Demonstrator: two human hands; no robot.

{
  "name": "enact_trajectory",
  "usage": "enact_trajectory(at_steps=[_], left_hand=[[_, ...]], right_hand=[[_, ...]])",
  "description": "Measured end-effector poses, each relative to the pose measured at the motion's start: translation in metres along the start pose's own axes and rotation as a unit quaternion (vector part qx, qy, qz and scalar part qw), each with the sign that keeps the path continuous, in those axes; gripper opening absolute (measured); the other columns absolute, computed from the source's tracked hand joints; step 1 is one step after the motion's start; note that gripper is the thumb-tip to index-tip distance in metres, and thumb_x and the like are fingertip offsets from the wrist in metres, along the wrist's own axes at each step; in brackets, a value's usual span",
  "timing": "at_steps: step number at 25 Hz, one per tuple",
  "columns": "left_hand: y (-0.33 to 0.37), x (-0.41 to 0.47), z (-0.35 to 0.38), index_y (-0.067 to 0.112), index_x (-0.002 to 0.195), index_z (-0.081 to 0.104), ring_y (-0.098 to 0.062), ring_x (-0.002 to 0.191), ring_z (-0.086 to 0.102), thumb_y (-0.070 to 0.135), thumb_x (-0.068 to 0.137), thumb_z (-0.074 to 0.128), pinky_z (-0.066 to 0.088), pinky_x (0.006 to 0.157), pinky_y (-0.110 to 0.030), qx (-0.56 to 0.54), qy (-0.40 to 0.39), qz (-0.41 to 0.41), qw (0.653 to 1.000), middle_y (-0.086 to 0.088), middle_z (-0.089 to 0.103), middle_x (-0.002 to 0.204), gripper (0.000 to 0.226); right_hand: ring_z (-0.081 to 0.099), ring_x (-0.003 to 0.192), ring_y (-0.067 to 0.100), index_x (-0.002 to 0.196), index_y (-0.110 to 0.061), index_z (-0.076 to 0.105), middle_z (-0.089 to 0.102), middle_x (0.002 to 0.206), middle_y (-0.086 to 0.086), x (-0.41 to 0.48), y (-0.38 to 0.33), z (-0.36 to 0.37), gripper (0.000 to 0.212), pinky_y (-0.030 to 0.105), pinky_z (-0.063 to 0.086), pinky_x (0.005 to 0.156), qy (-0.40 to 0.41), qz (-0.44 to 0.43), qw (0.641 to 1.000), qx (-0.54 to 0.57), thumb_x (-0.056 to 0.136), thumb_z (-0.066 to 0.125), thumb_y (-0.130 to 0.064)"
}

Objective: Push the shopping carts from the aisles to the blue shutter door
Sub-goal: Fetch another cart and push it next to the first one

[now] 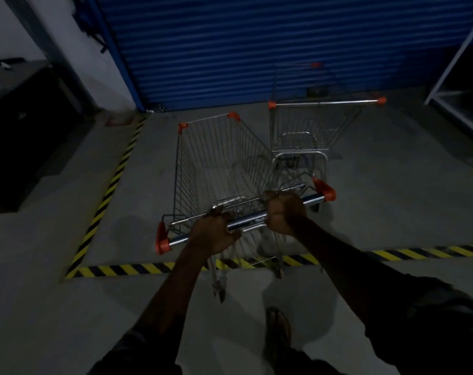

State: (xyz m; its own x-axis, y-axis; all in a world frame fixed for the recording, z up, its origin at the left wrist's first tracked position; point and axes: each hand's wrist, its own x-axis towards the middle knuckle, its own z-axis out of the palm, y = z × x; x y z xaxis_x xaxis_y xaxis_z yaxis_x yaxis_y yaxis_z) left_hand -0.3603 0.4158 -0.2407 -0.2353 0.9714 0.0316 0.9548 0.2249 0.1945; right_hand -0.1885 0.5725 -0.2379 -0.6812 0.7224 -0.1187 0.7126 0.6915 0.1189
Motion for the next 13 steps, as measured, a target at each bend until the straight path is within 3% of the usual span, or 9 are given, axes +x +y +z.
enact_trajectory(at_steps=[3,6,9,11,13], left_hand=[[-0.026,0.058,0.004,0.018,0.111,0.073,-0.028,0.115,0.068,0.082,0.073,0.034,0.058,0.088,-0.040,0.011,0.026,-0.001,1.000,-0.007,0.064,0.137,0.084],[-0.042,0.112,0.005,0.018,0.096,0.074,-0.025,0.103,0.073,0.086,0.078,0.038,0.060,0.076,-0.036,0.038,0.061,0.016,0.997,-0.008,0.068,0.132,0.079],[-0.056,0.159,0.002,0.020,0.084,0.071,-0.022,0.082,0.075,0.085,0.083,0.043,0.055,0.061,-0.030,0.059,0.097,0.013,0.993,-0.006,0.076,0.108,0.071],[-0.064,0.189,-0.002,0.021,0.087,0.069,-0.022,0.075,0.073,0.084,0.085,0.040,0.051,0.061,-0.029,0.041,0.102,-0.007,0.994,-0.001,0.075,0.086,0.070],[-0.075,0.221,-0.006,0.021,0.085,0.067,-0.023,0.072,0.071,0.084,0.086,0.038,0.048,0.061,-0.028,0.039,0.108,-0.012,0.993,0.000,0.072,0.078,0.069]], right_hand=[[0.067,0.109,0.028,0.112,-0.021,0.070,0.067,0.129,0.000,0.057,0.012,0.006,0.034,0.039,0.042,0.101,0.048,-0.043,0.998,-0.002,0.084,0.057,-0.035],[0.063,0.118,0.021,0.116,-0.024,0.069,0.060,0.142,-0.007,0.114,0.018,-0.017,0.031,0.036,0.037,0.108,0.022,-0.026,0.999,0.013,0.087,0.060,-0.034],[0.062,0.121,0.021,0.116,-0.024,0.071,0.057,0.145,-0.007,0.171,0.029,-0.020,0.032,0.035,0.038,0.109,0.018,-0.037,0.999,0.009,0.086,0.062,-0.030],[0.064,0.118,0.022,0.114,-0.024,0.072,0.061,0.140,-0.007,0.208,0.035,-0.021,0.032,0.036,0.040,0.109,0.023,-0.040,0.999,0.022,0.084,0.063,-0.029],[0.065,0.116,0.021,0.116,-0.024,0.070,0.063,0.135,-0.007,0.246,0.039,-0.027,0.033,0.037,0.041,0.108,0.025,-0.039,0.999,0.014,0.084,0.063,-0.030]])
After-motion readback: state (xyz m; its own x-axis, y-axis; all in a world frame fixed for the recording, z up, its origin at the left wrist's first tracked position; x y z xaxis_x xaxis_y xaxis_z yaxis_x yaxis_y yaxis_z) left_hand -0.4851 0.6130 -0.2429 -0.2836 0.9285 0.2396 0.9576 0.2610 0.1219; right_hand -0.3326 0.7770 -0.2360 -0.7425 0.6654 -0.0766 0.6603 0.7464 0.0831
